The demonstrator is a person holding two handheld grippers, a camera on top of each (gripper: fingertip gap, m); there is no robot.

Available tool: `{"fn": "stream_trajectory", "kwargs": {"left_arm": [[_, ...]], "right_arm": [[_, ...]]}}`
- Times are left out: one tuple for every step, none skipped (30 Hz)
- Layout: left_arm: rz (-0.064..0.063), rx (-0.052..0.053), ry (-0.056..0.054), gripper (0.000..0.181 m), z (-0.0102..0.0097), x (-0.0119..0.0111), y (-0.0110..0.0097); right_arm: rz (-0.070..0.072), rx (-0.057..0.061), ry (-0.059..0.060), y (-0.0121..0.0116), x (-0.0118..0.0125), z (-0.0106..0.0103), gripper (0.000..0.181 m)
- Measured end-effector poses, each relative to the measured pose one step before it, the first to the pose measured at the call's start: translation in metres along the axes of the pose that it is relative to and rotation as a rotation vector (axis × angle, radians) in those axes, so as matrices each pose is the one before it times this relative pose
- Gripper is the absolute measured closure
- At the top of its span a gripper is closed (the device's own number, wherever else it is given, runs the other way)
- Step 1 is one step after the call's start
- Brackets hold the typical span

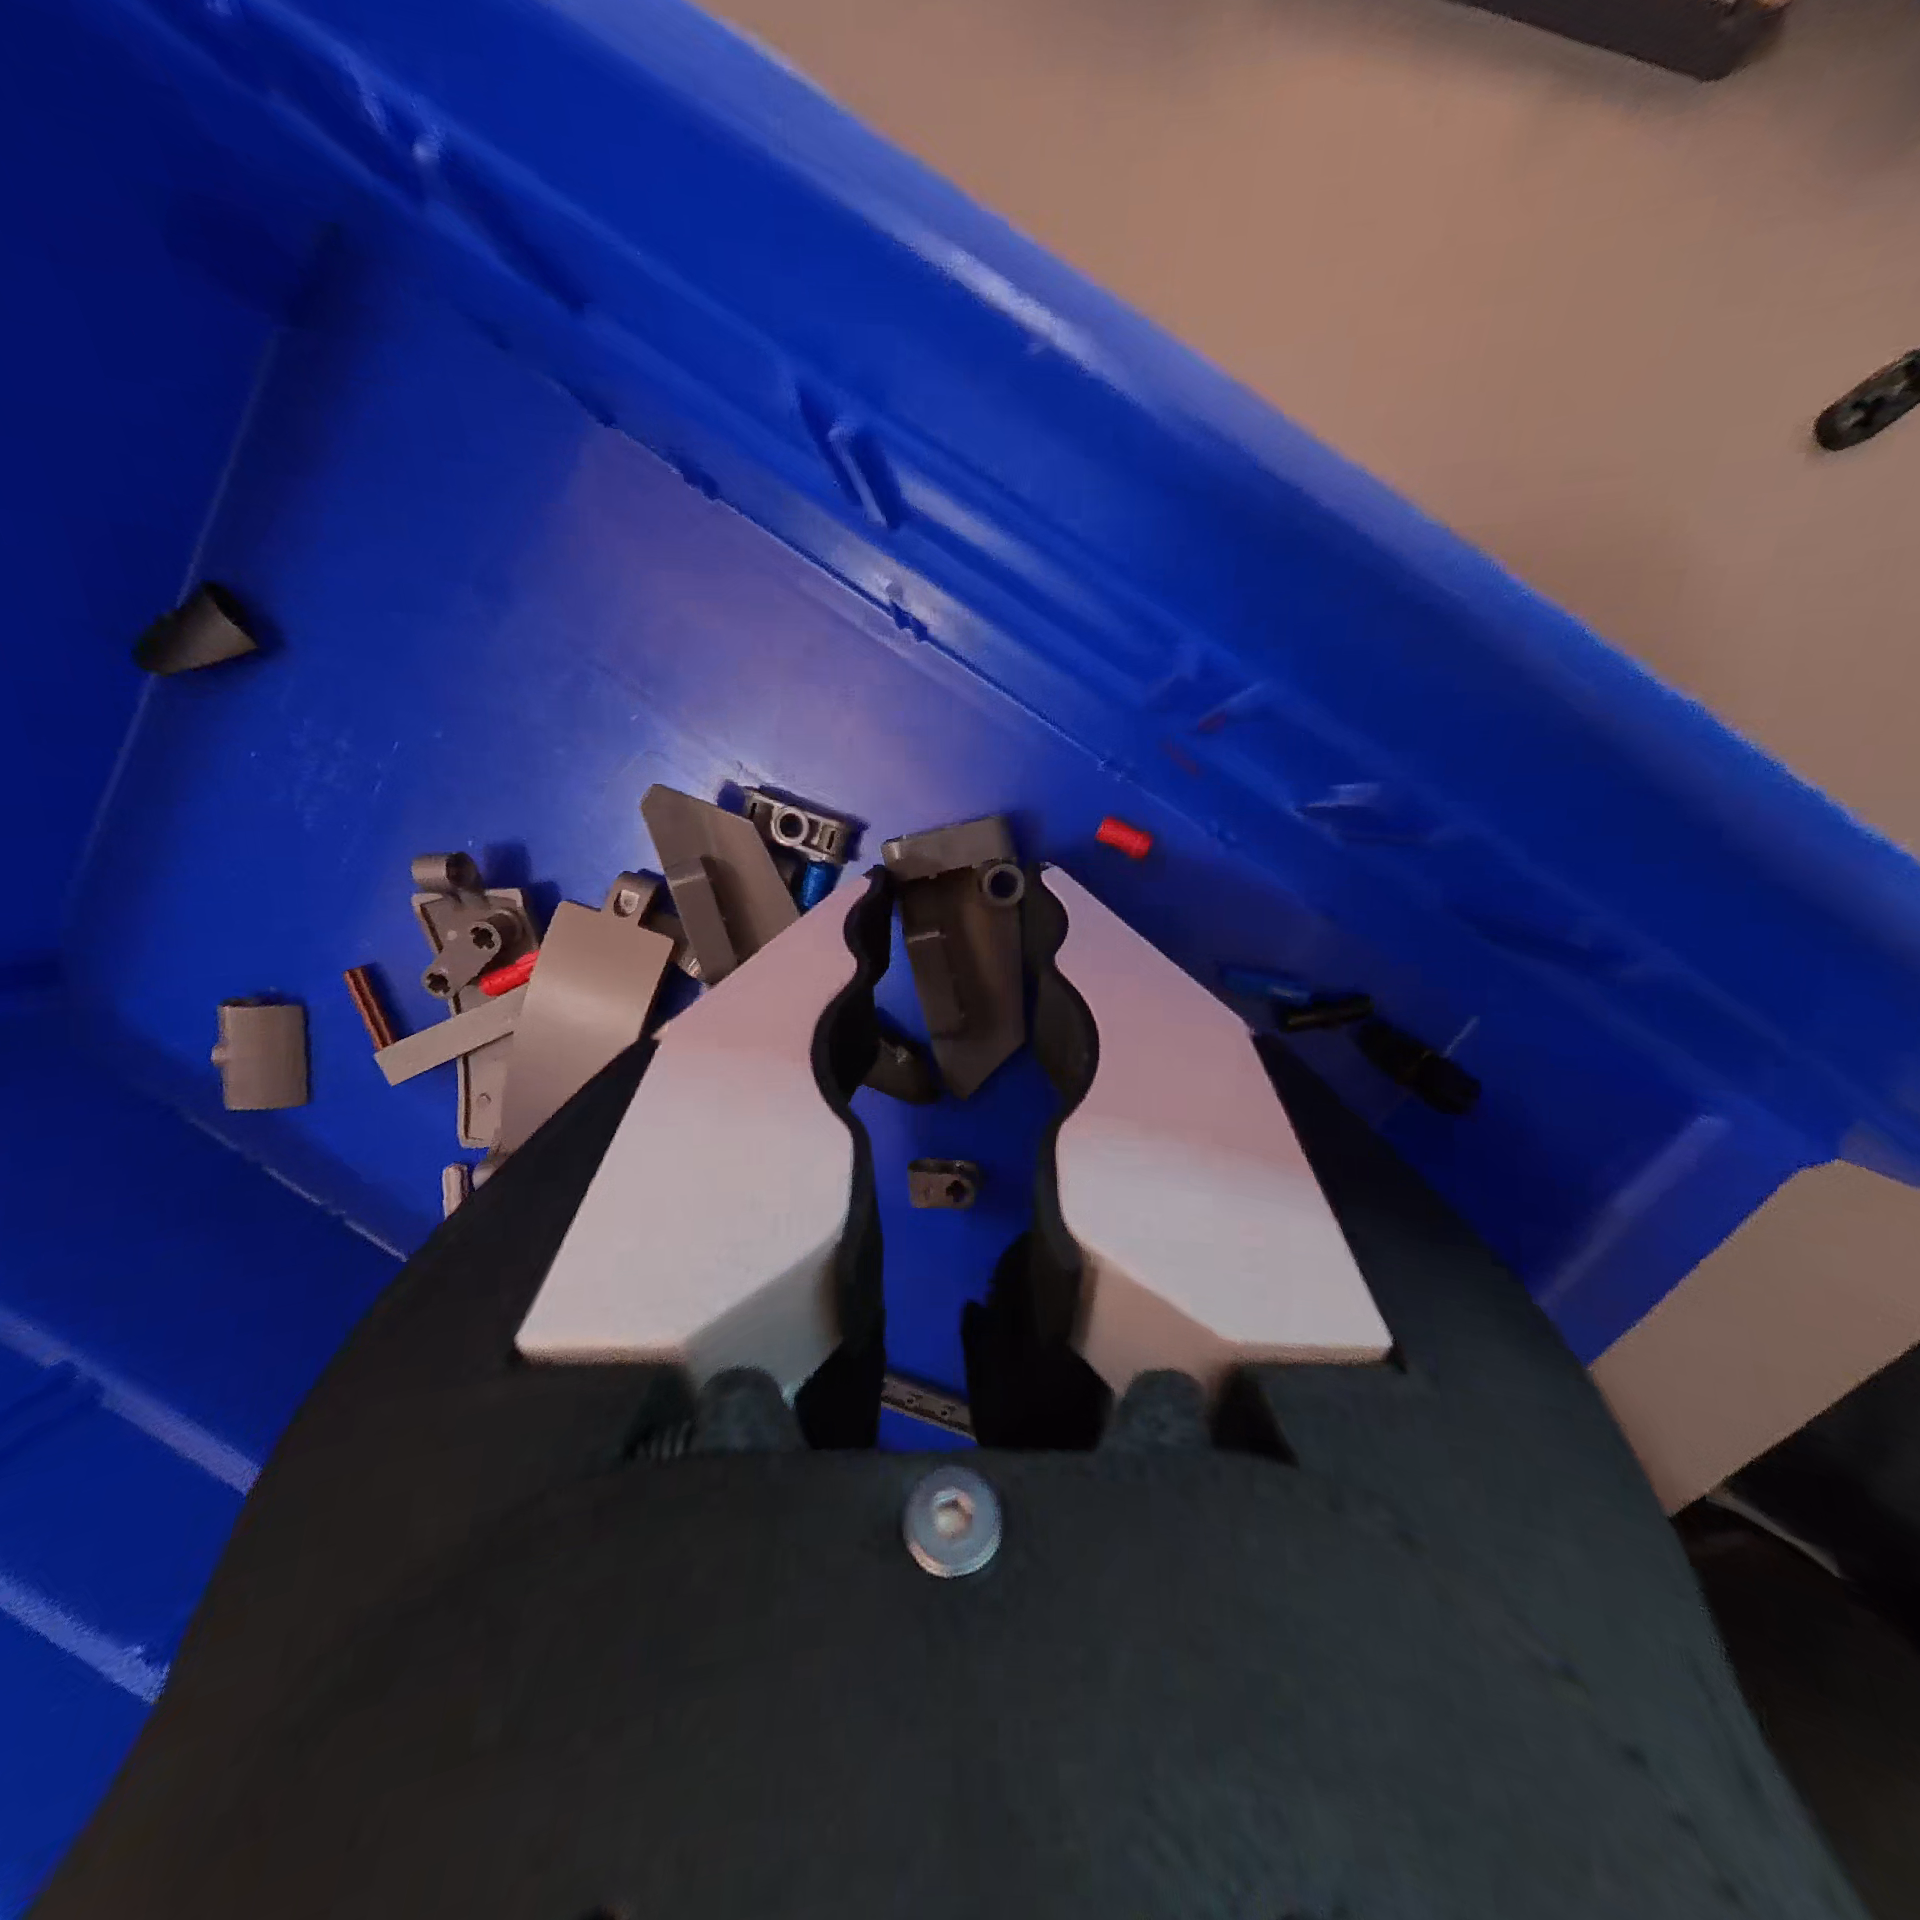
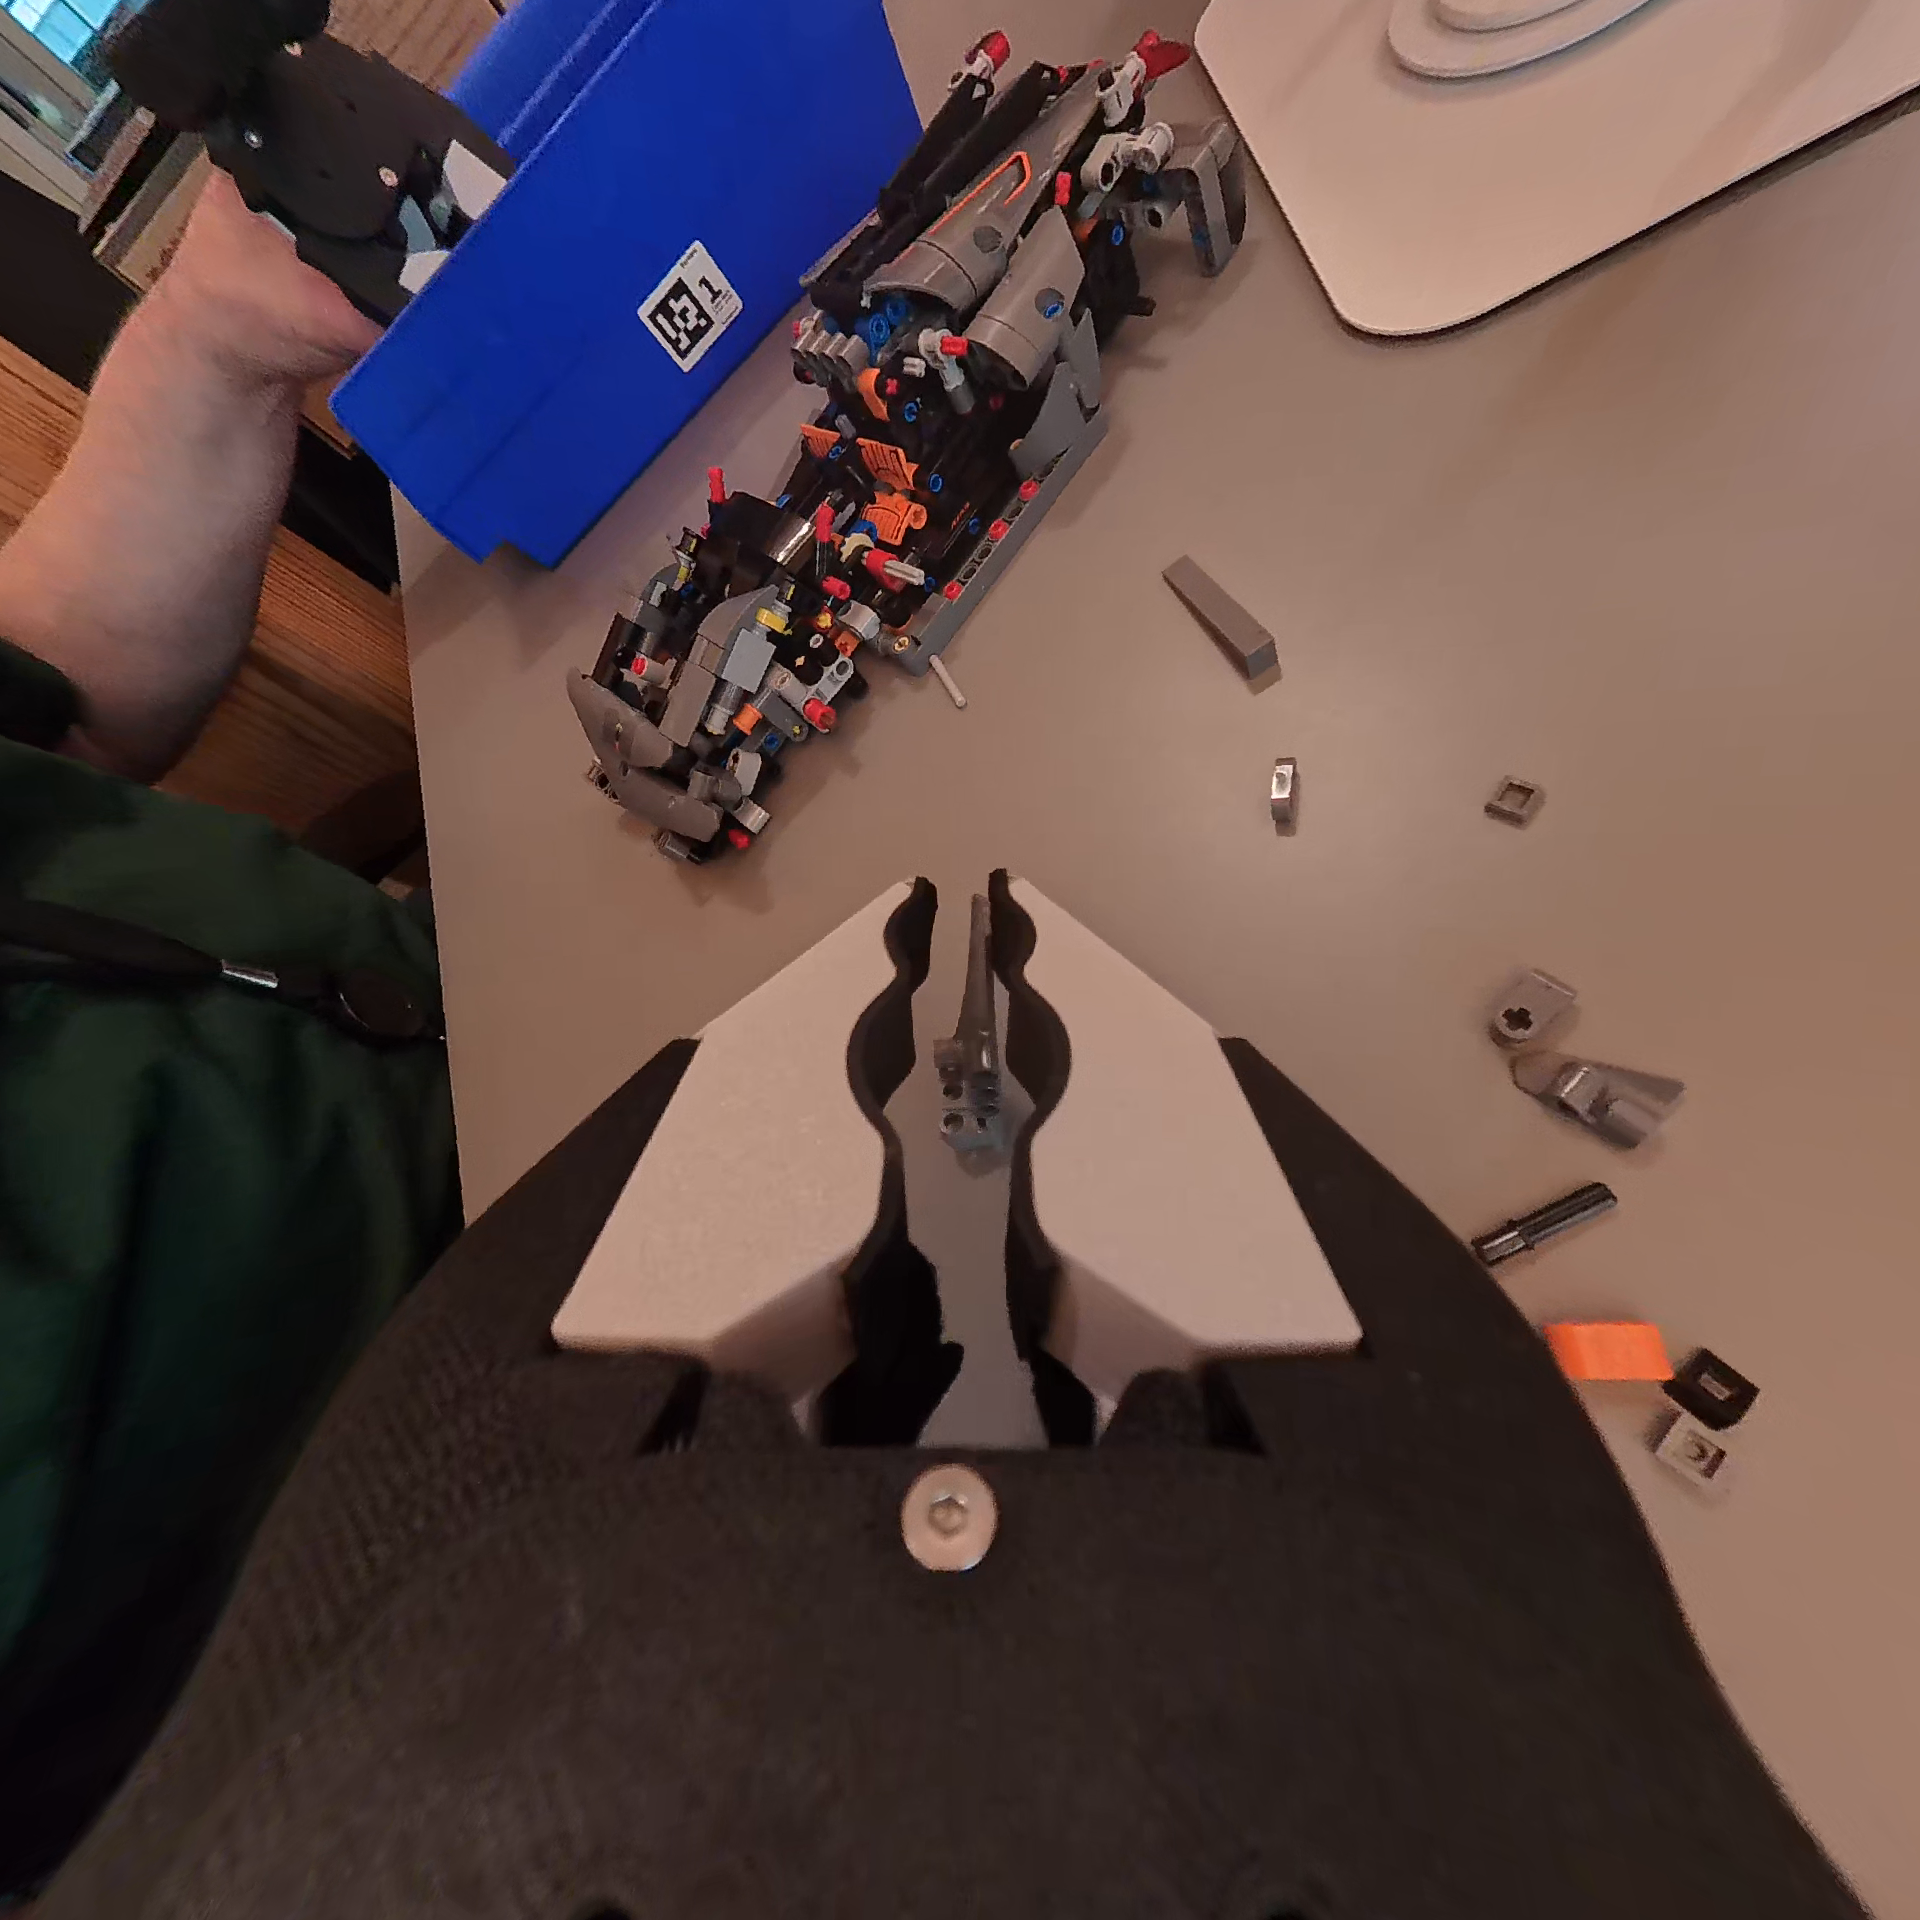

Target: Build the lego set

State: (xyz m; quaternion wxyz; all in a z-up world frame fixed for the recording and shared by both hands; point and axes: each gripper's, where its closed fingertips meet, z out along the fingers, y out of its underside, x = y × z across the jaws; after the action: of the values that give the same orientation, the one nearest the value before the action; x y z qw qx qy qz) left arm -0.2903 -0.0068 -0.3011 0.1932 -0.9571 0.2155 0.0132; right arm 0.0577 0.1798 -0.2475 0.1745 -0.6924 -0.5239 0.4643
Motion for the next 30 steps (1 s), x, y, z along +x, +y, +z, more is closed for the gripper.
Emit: {"fn": "stream_trajectory", "kwargs": {"left_arm": [[-0.0181,0.0255,-0.0019,0.158,-0.00332,-0.00223,-0.00215],[-0.0114,0.0185,-0.0161,0.158,-0.00432,-0.00345,-0.00179],[-0.0045,0.0064,-0.0166,0.158,-0.00460,-0.00293,-0.00074],[-0.0011,0.0133,-0.0258,0.158,-0.00541,-0.00395,-0.00254],[-0.0064,0.0189,-0.0174,0.158,-0.00614,-0.00268,-0.00376],[-0.0062,0.0185,-0.0058,0.158,-0.00646,-0.00096,-0.00414],[0.0015,0.0176,-0.0212,0.158,-0.00696,-0.00240,-0.00446],[0.0056,0.0124,-0.0294,0.158,-0.00692,-0.00312,-0.00411],[0.0061,0.0116,-0.0164,0.158,-0.00676,-0.00098,-0.00446],[0.0023,0.0214,-0.0167,0.158,-0.00697,-0.00081,-0.00671],[-0.0002,0.0275,-0.0186,0.158,-0.00703,-0.00107,-0.00827],[0.0053,0.0240,-0.0020,0.158,-0.00654,0.00199,-0.00842],[0.0102,0.0216,0.0024,0.159,-0.00585,0.00319,-0.00889],[0.0074,0.0225,-0.0149,0.158,-0.00522,0.00076,-0.00959],[0.0075,0.0189,-0.0026,0.159,-0.00443,0.00263,-0.00939],[0.0111,0.0184,0.0155,0.158,-0.00352,0.00564,-0.00970],[0.0131,0.0256,0.0037,0.159,-0.00290,0.00435,-0.01118],[0.0084,0.0227,-0.0018,0.159,-0.00211,0.00370,-0.01115],[0.0087,0.0238,0.0144,0.159,-0.00087,0.00660,-0.01195],[0.0097,0.0382,0.0286,0.159,0.00003,0.00969,-0.01445],[0.0075,0.0445,0.0307,0.159,0.00179,0.01072,-0.01570],[0.0082,0.0342,0.0475,0.159,0.00446,0.01366,-0.01436],[0.0124,0.0299,0.0563,0.158,0.00656,0.01487,-0.01336],[0.0088,0.0290,0.0447,0.158,0.00829,0.01216,-0.01261],[0.0077,0.0179,0.0451,0.159,0.01003,0.01100,-0.01033],[0.0042,0.0123,0.0651,0.159,0.01101,0.01247,-0.00896],[0.0013,0.0166,0.0527,0.159,0.01066,0.00924,-0.00922],[0.0009,0.0149,0.0418,0.159,0.00995,0.00682,-0.00861],[-0.0049,0.0216,0.0488,0.159,0.00876,0.00683,-0.00941],[-0.0096,0.0289,0.0386,0.159,0.00756,0.00441,-0.00962]], "right_arm": [[-0.0004,0.0042,0.0028,-0.00040,-0.00005,-0.00092,0.171],[-0.0008,0.0048,0.0106,-0.00053,0.00093,-0.00092,0.165],[-0.0045,-0.0010,0.0135,0.00016,0.00079,-0.00084,0.159],[-0.0070,-0.0044,0.0221,0.00071,0.00173,-0.00085,0.153],[-0.0088,-0.0040,0.0232,0.00063,0.00146,-0.00079,0.150],[-0.0208,-0.0052,0.0202,0.00046,0.00034,-0.00102,0.152],[-0.0402,0.0062,0.0358,-0.00155,0.00135,-0.00198,0.162],[-0.0480,0.0204,0.0406,-0.00385,0.00134,-0.00323,0.177],[-0.0375,0.0109,0.0183,-0.00277,-0.00153,-0.00305,0.181],[-0.0256,0.0040,0.0295,-0.00213,0.00114,-0.00270,0.181],[-0.0256,0.0052,0.0414,-0.00203,0.00355,-0.00258,0.181],[-0.0223,0.0074,0.0295,-0.00224,0.00224,-0.00199,0.181],[-0.0041,0.0044,0.0128,-0.00199,0.00049,-0.00131,0.173],[0.0094,-0.0033,0.0012,-0.00115,-0.00034,-0.00040,0.158],[-0.0027,-0.0088,-0.0083,0.00062,-0.00170,-0.00030,0.165],[-0.0079,-0.0120,0.0033,0.00220,0.00015,0.00033,0.173],[0.0108,-0.0159,0.0081,0.00316,0.00234,0.00117,0.173],[0.0226,-0.0058,0.0049,0.00137,0.00276,0.00137,0.163],[0.0180,0.0154,0.0080,-0.00228,0.00256,0.00014,0.150],[0.0029,0.0245,0.0066,-0.00424,0.00053,-0.00114,0.147],[-0.0181,0.0181,0.0066,-0.00459,-0.00182,-0.00181,0.145],[-0.0310,0.0203,0.0086,-0.00635,-0.00327,-0.00207,0.145],[-0.0370,0.0277,0.0119,-0.00902,-0.00409,-0.00180,0.146],[-0.0490,0.0307,0.0030,-0.01093,-0.00694,-0.00088,0.148],[-0.0615,0.0315,-0.0026,-0.01191,-0.00921,0.00042,0.150],[-0.0615,0.0264,0.0077,-0.01207,-0.00791,0.00161,0.147],[-0.0627,0.0176,-0.0068,-0.01140,-0.00979,0.00256,0.142],[-0.0602,0.0165,-0.0087,-0.01115,-0.00922,0.00250,0.142],[-0.0525,0.0231,0.0066,-0.01152,-0.00543,0.00193,0.142],[-0.0434,0.0251,-0.0022,-0.01064,-0.00523,0.00170,0.141]]}}
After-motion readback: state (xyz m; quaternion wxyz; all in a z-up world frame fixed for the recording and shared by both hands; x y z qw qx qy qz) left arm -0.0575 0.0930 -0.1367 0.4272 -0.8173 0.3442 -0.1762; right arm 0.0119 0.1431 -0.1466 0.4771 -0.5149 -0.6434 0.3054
